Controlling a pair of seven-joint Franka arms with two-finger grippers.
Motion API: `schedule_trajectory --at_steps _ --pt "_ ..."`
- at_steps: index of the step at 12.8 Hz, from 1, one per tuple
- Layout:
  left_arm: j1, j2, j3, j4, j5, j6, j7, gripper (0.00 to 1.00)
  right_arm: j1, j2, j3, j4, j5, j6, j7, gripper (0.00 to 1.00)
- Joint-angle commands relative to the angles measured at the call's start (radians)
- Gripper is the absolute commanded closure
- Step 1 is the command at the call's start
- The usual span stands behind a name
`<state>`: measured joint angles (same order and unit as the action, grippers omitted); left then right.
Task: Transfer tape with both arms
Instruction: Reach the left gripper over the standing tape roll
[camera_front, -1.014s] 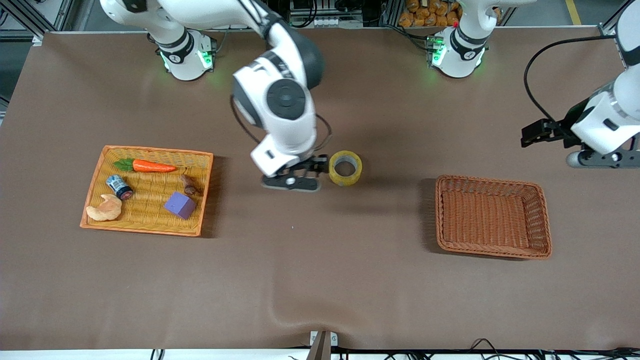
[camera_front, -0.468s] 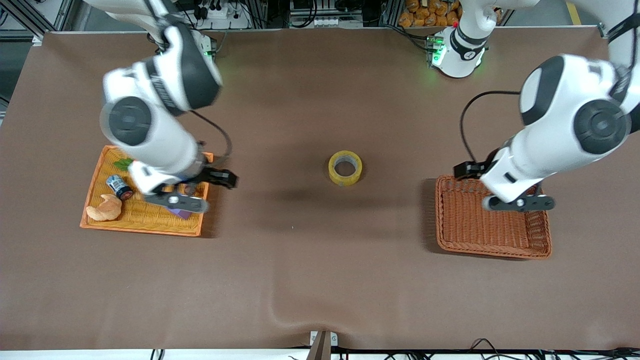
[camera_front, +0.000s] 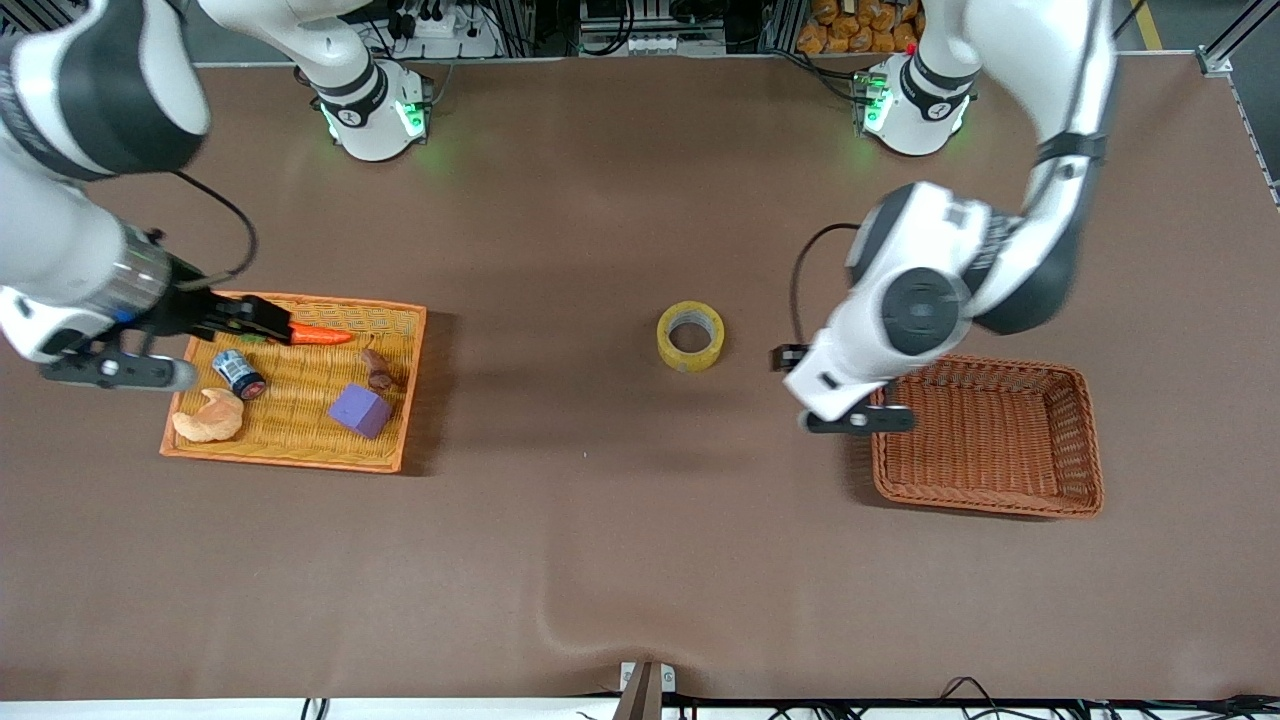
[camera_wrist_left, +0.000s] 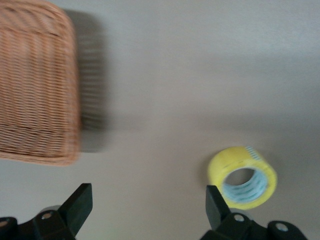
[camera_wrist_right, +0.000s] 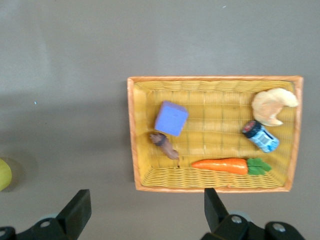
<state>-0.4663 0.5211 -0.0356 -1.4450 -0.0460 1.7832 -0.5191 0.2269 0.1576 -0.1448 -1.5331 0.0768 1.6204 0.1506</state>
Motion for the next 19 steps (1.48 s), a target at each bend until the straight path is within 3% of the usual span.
schedule_trajectory --at_steps 1,8,11,14,19 --pt "-0.093 0.062 0.011 -0.009 0.024 0.048 -0.111 0.00 -0.088 -0.072 0.024 -0.047 -0.003 -0.014 -0.119 0.00" --pt "-0.186 0.125 0.008 -0.120 0.021 0.067 -0.119 0.00 -0.178 -0.125 0.022 -0.019 -0.045 -0.120 -0.252 0.00" --pt "-0.189 0.102 0.006 -0.120 0.021 0.039 -0.118 0.00 -0.182 -0.119 0.022 -0.013 -0.049 -0.145 -0.247 0.00" --pt "-0.239 0.111 0.008 -0.121 0.020 0.016 -0.119 0.00 -0.179 -0.112 0.025 0.007 -0.123 -0.143 -0.241 0.00" --pt "-0.252 0.131 0.008 -0.124 0.021 0.015 -0.119 0.00 -0.211 -0.102 0.024 0.027 -0.108 -0.152 -0.247 0.00"
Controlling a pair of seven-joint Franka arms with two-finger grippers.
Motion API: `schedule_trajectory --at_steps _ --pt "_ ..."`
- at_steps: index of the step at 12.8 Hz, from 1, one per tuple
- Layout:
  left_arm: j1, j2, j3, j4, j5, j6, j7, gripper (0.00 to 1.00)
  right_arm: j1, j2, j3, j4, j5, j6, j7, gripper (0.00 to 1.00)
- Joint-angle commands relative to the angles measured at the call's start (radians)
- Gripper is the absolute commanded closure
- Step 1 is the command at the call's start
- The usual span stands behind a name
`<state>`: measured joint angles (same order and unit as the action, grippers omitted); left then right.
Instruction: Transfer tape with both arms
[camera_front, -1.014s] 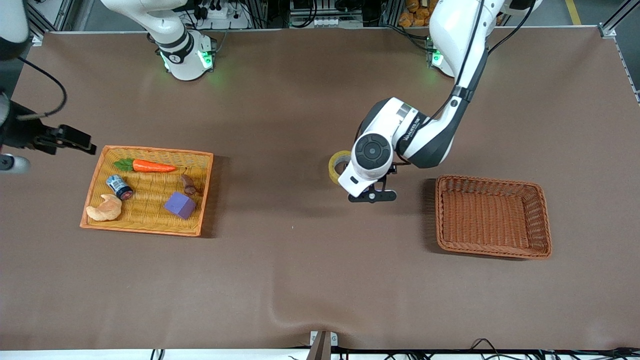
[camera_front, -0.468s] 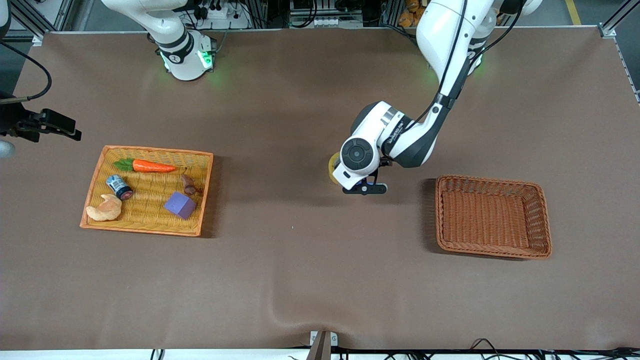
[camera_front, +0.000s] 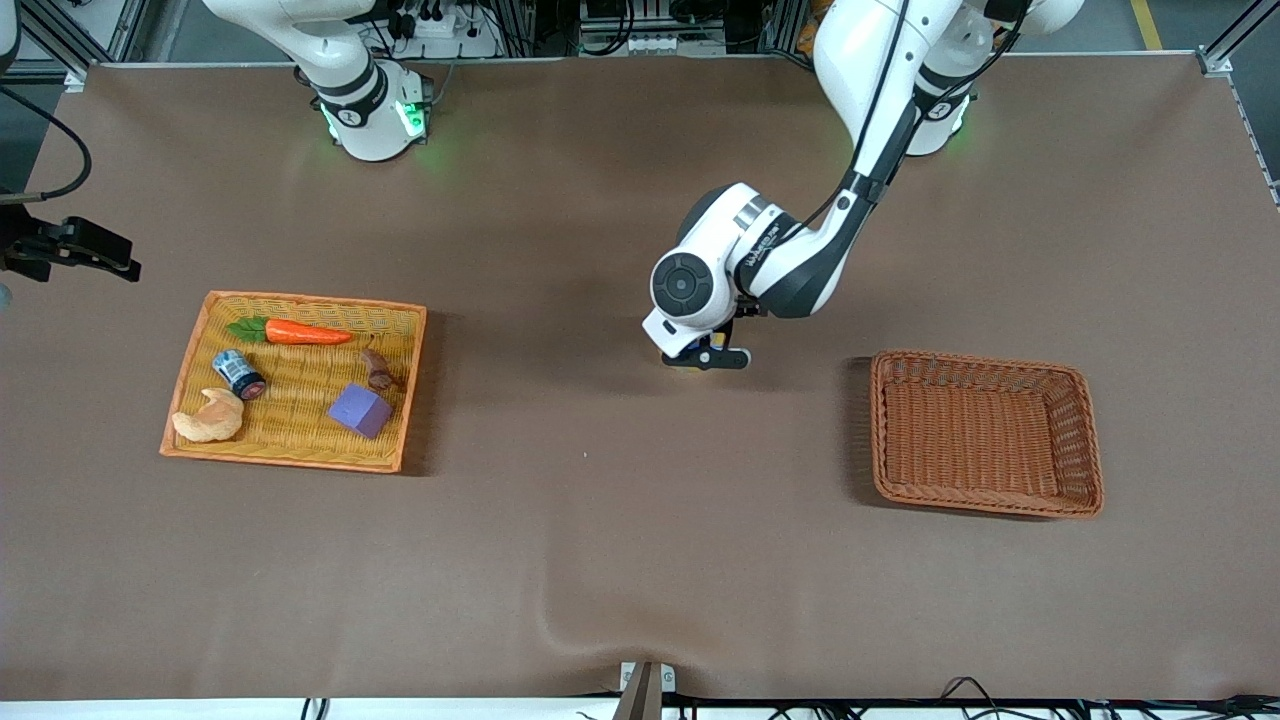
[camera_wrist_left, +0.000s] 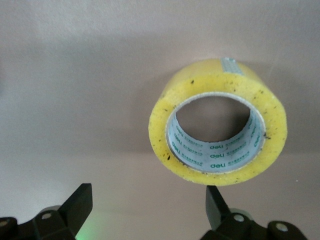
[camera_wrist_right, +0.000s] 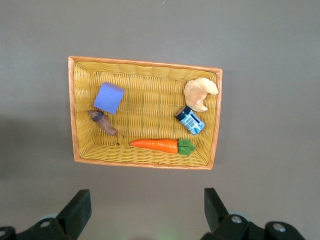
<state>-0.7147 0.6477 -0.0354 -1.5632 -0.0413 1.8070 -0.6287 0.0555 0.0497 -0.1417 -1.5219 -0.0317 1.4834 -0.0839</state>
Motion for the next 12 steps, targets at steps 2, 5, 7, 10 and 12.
schedule_trajectory --at_steps 2,5,7,10,12 --pt "-0.003 0.013 0.008 -0.004 0.018 -0.008 -0.009 0.00 -0.036 0.010 0.020 0.016 -0.001 -0.015 -0.013 0.00" --pt "-0.015 0.049 0.008 -0.003 0.018 -0.008 -0.009 0.00 -0.039 0.010 0.024 0.020 0.003 -0.002 -0.016 0.00" --pt "-0.020 0.061 0.008 0.002 0.020 0.003 -0.009 0.00 -0.043 0.016 0.022 0.022 0.042 0.018 -0.013 0.00" --pt "-0.019 0.061 0.008 0.008 0.018 0.034 -0.009 0.00 -0.051 0.024 0.020 0.020 0.064 0.023 -0.019 0.00" --pt "-0.017 0.059 0.008 0.008 0.018 0.049 -0.009 0.00 -0.049 0.060 0.022 0.019 0.061 0.018 -0.017 0.00"
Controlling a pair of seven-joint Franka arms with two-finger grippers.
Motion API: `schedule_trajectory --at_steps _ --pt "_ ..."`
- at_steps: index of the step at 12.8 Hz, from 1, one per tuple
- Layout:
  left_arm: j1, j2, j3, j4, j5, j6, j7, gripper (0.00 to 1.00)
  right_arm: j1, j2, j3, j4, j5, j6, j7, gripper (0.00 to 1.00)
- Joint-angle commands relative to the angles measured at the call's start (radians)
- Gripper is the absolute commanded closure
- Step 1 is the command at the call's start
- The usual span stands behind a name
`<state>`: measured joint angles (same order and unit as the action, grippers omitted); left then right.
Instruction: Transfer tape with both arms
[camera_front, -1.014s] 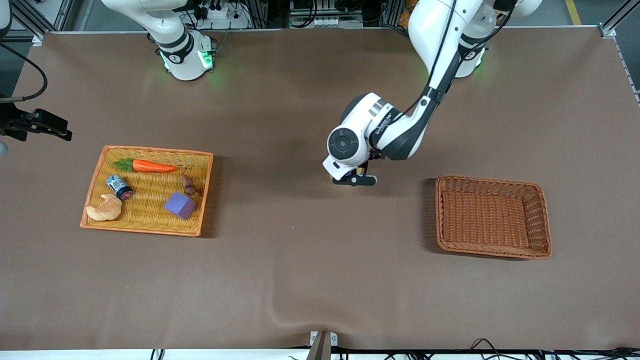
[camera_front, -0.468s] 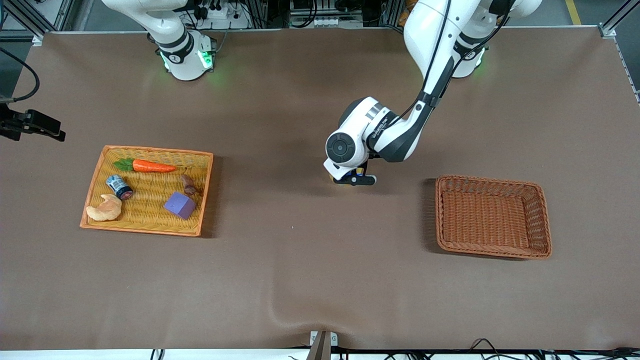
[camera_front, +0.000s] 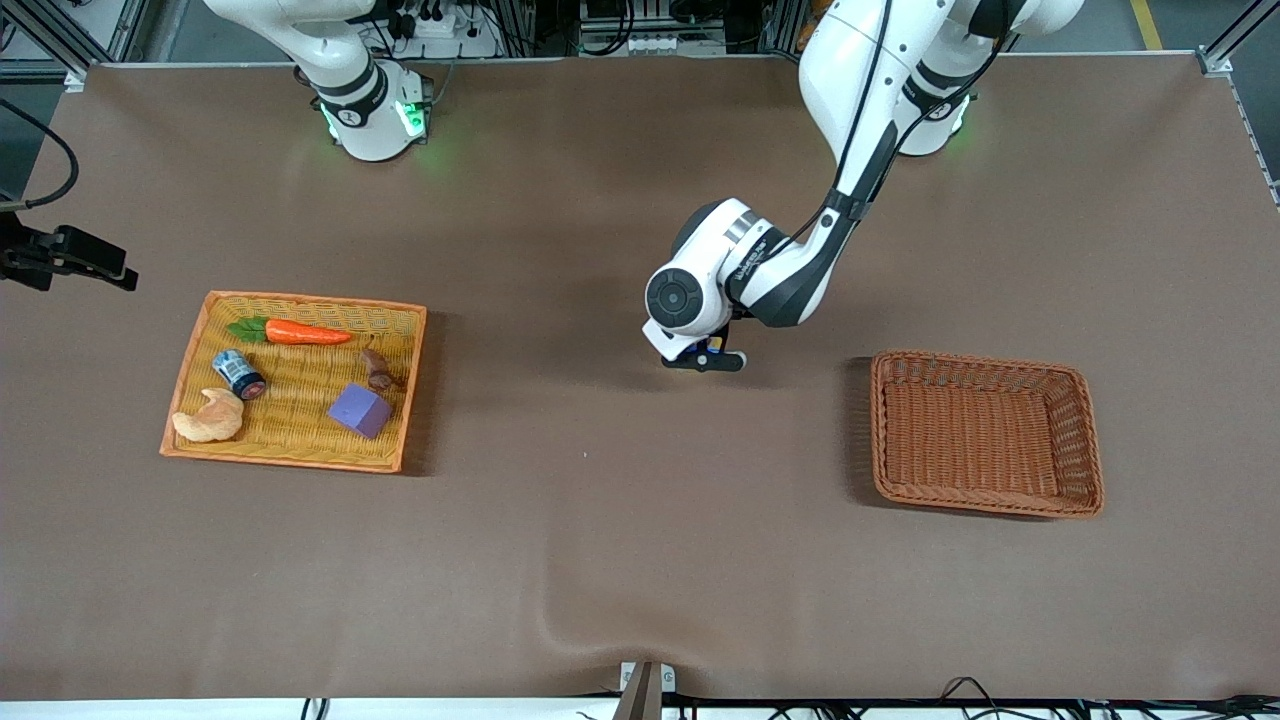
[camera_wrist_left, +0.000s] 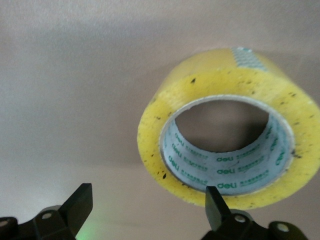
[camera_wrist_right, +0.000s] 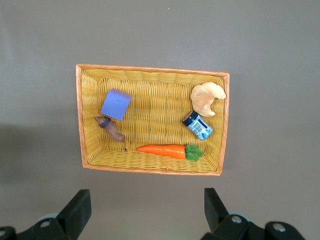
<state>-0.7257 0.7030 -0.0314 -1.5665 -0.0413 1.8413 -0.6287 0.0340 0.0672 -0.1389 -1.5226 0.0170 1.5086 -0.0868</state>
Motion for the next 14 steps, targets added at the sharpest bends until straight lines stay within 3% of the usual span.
schedule_trajectory --at_steps 1,4,8,9,10,11,14 --pt "-0.004 0.001 0.004 0.013 0.017 0.015 -0.009 0.00 -0.029 0.052 0.019 0.021 0.014 -0.001 -0.016 0.00" --pt "-0.006 0.007 0.004 0.013 0.017 0.035 -0.008 0.00 -0.032 0.063 0.019 0.010 0.014 0.123 -0.011 0.00" --pt "-0.008 0.030 0.005 0.013 0.018 0.085 -0.009 0.00 -0.017 0.105 0.022 0.010 0.028 0.173 -0.013 0.00" --pt "-0.006 0.035 0.005 0.013 0.018 0.101 -0.009 0.06 0.016 0.111 0.021 0.010 0.006 0.191 -0.007 0.00" --pt "-0.003 0.038 0.008 0.011 0.018 0.111 -0.009 0.68 0.011 0.111 0.022 0.010 0.003 0.191 -0.005 0.00" --pt "0.000 0.038 0.010 0.011 0.018 0.111 -0.009 1.00 0.004 0.111 0.021 0.013 0.008 0.190 -0.004 0.00" --pt "0.000 0.033 0.011 0.011 0.018 0.111 -0.009 1.00 -0.020 0.083 0.018 0.018 0.012 0.159 -0.013 0.00"
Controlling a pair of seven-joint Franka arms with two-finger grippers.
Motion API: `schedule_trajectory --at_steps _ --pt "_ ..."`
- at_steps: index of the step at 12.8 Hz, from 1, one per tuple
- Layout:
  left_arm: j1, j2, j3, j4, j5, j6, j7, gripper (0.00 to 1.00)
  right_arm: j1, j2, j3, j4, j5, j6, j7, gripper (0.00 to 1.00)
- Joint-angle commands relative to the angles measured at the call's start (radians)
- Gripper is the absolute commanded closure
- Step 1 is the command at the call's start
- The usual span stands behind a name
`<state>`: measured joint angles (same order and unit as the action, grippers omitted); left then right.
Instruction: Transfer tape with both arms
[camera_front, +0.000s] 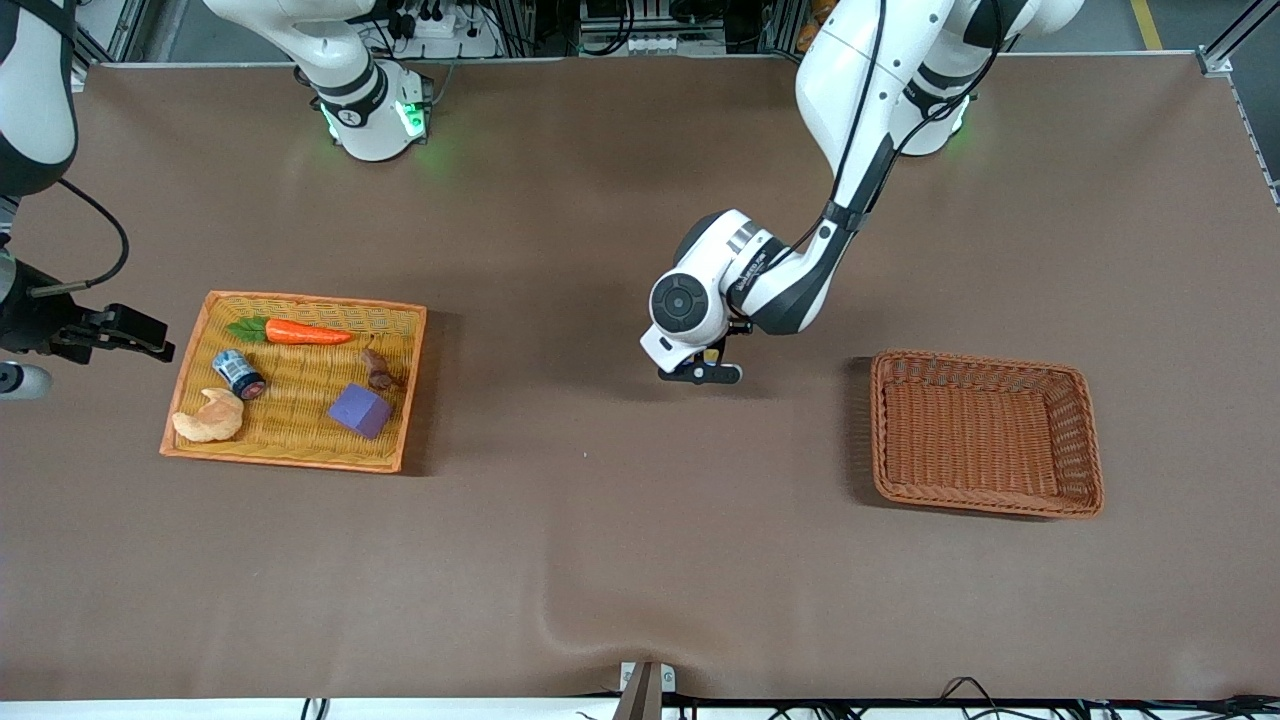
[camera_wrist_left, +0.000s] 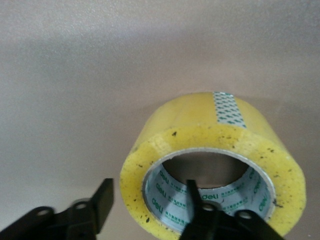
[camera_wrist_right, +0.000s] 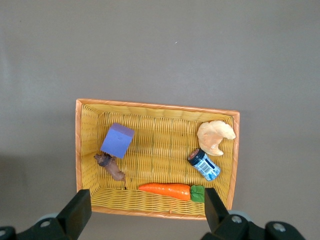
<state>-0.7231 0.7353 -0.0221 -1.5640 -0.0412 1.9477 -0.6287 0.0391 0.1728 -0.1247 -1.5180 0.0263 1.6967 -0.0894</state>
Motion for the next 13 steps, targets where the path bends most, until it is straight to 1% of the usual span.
schedule_trajectory --at_steps 1,3,6,7,8,9,10,11,12,13 --pt "0.001 -0.002 0.004 0.010 0.018 0.005 -0.009 1.00 -0.030 -0.036 0.004 0.015 0.006 -0.049 -0.012 0.00" --pt "0.022 -0.026 0.007 0.010 0.017 0.002 -0.008 1.00 -0.030 -0.048 0.004 0.016 0.006 -0.060 -0.015 0.00" --pt "0.065 -0.108 0.007 0.010 0.008 -0.022 -0.012 1.00 -0.024 -0.049 0.007 0.016 0.007 -0.094 -0.024 0.00" --pt "0.080 -0.135 0.007 0.010 0.008 -0.039 -0.041 1.00 -0.021 -0.049 0.008 0.015 0.007 -0.097 -0.030 0.00" --pt "0.130 -0.166 0.007 0.012 0.003 -0.047 -0.055 1.00 -0.016 -0.050 0.011 0.018 -0.002 -0.095 -0.030 0.00" --pt "0.210 -0.192 -0.002 0.018 -0.003 -0.047 -0.054 1.00 -0.021 -0.055 0.008 0.021 -0.002 -0.092 -0.030 0.00" --pt "0.261 -0.212 -0.002 0.025 -0.017 -0.049 -0.052 1.00 -0.027 -0.059 0.004 0.031 0.007 -0.091 -0.030 0.00" --pt "0.315 -0.217 0.001 0.030 -0.020 -0.049 -0.048 1.00 -0.027 -0.059 0.004 0.033 0.000 -0.089 -0.030 0.00" --pt "0.389 -0.215 -0.002 0.032 -0.017 -0.047 -0.033 1.00 -0.027 -0.059 0.002 0.033 -0.002 -0.088 -0.029 0.00" --pt "0.449 -0.214 -0.004 0.033 -0.019 -0.047 -0.005 1.00 -0.036 -0.059 0.002 0.033 0.009 -0.085 -0.029 0.00"
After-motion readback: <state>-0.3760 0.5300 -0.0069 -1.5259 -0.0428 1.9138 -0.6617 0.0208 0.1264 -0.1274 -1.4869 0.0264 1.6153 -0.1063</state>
